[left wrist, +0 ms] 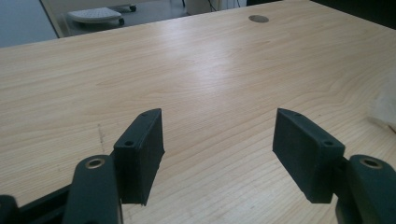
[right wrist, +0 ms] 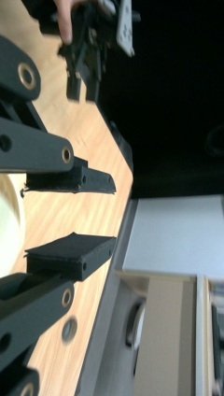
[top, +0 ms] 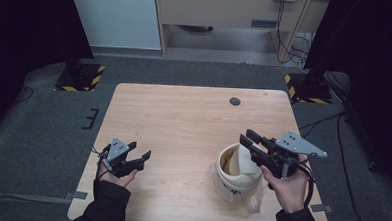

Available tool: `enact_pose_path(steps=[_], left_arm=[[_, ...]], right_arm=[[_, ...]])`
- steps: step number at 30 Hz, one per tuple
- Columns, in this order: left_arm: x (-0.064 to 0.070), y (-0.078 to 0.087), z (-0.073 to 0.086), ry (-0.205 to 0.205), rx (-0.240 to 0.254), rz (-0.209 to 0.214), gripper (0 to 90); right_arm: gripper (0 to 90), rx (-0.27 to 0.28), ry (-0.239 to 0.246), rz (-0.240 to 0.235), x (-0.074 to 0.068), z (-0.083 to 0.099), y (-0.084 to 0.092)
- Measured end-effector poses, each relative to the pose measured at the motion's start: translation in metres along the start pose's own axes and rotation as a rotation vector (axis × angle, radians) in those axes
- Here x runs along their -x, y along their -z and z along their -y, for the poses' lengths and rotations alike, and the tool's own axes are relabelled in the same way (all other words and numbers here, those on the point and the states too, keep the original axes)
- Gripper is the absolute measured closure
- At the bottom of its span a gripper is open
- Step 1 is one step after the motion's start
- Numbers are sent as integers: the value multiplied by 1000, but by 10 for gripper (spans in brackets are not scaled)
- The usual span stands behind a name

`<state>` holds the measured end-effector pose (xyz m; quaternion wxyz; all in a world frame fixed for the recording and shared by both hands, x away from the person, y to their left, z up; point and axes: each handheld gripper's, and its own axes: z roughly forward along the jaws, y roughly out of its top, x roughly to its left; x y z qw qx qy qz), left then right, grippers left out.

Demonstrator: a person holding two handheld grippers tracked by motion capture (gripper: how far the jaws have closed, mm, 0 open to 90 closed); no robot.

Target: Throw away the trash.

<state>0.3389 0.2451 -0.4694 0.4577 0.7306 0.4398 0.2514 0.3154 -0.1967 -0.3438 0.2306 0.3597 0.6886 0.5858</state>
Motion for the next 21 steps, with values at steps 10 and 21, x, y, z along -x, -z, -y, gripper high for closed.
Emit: enact_pose_path(steps=[10, 21], left_arm=[[-10, -8, 7, -6, -49, -13, 286], [-20, -18, 17, 0, -141, -19, 230]], right_arm=[[492, 43, -57, 147, 44, 4, 20], [221, -107, -114, 395, 114, 65, 16]])
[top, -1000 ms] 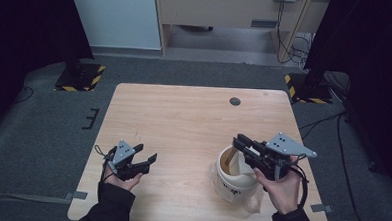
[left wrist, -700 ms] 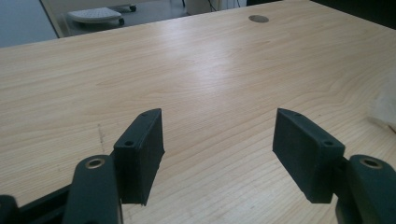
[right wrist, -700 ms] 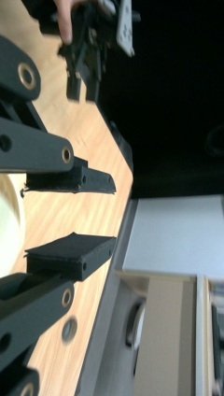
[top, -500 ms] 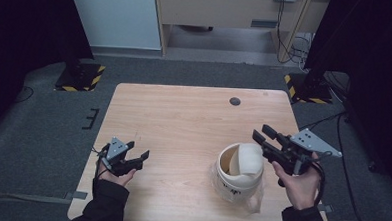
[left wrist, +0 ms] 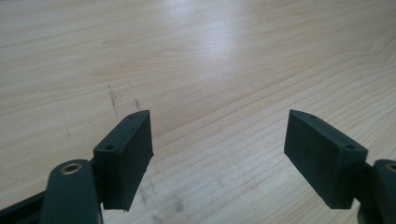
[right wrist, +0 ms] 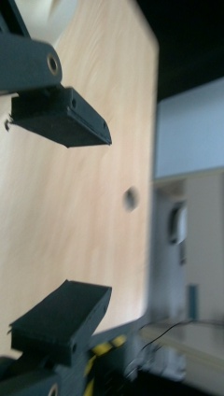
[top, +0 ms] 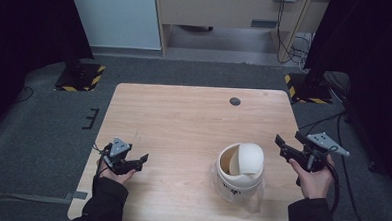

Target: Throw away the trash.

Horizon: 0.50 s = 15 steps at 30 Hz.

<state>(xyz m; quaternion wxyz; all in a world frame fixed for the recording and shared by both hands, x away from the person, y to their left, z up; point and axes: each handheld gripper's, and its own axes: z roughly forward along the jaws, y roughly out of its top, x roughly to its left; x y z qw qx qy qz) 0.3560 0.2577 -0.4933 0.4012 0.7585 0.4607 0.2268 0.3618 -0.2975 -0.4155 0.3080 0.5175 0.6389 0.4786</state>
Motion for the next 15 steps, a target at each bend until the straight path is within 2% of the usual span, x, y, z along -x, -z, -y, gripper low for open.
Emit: enact_pose_path(steps=[4, 6, 8, 12, 13, 15], left_arm=[[-5, -4, 4, 6, -42, -3, 210], [-7, -6, 6, 7, -63, -3, 205], [-9, -11, 9, 13, -97, -3, 197], [-16, -15, 14, 15, -150, -17, 183], [-17, -16, 15, 16, -163, -19, 176], [-20, -17, 18, 20, -190, -24, 171]], right_arm=[[197, -84, -5, 60, 20, 25, -10], [188, -117, 16, 79, 28, 35, -14], [173, -142, 28, 78, 36, 45, -18], [154, -163, -30, 40, 49, 64, -26], [152, -180, -28, 39, 51, 68, -28], [150, -232, 8, 54, 56, 74, -31]])
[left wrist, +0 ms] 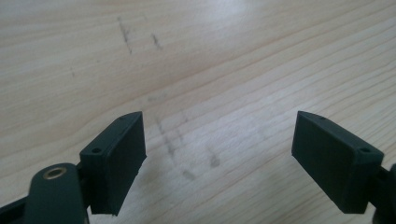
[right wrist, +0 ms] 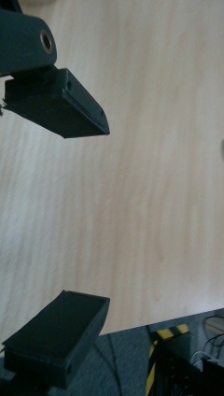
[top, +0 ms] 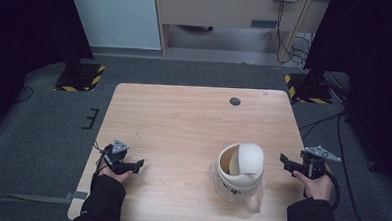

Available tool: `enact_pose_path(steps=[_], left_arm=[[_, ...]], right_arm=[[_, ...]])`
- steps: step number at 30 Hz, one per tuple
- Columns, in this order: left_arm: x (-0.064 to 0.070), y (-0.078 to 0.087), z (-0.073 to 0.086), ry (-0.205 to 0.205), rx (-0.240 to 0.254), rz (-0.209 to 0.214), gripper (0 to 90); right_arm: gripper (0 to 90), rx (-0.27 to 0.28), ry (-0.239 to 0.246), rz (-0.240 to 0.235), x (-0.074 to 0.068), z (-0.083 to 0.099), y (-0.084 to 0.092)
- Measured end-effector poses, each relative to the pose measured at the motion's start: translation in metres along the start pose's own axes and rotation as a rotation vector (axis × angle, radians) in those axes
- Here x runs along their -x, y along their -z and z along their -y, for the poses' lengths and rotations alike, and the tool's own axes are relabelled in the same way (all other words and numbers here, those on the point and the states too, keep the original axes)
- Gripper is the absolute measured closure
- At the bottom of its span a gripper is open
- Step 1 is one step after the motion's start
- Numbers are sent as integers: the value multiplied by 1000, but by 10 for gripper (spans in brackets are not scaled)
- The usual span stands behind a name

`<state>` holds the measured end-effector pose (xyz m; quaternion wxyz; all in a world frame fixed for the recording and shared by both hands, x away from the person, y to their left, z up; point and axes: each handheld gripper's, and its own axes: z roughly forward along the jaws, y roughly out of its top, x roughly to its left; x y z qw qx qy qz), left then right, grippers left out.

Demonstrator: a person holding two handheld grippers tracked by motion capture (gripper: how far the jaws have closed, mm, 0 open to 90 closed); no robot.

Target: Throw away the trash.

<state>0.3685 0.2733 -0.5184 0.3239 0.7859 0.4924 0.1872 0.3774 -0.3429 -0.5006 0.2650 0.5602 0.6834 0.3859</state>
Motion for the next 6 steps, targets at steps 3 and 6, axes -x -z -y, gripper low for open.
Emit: enact_pose_path(steps=[3, 6], left_arm=[[-3, -2, 3, 12, -26, -6, 158], [-4, -5, 4, 16, -44, -7, 147]], right_arm=[[145, -53, 39, 9, 5, 6, -6], [131, -86, 48, -9, 6, 11, -10]])
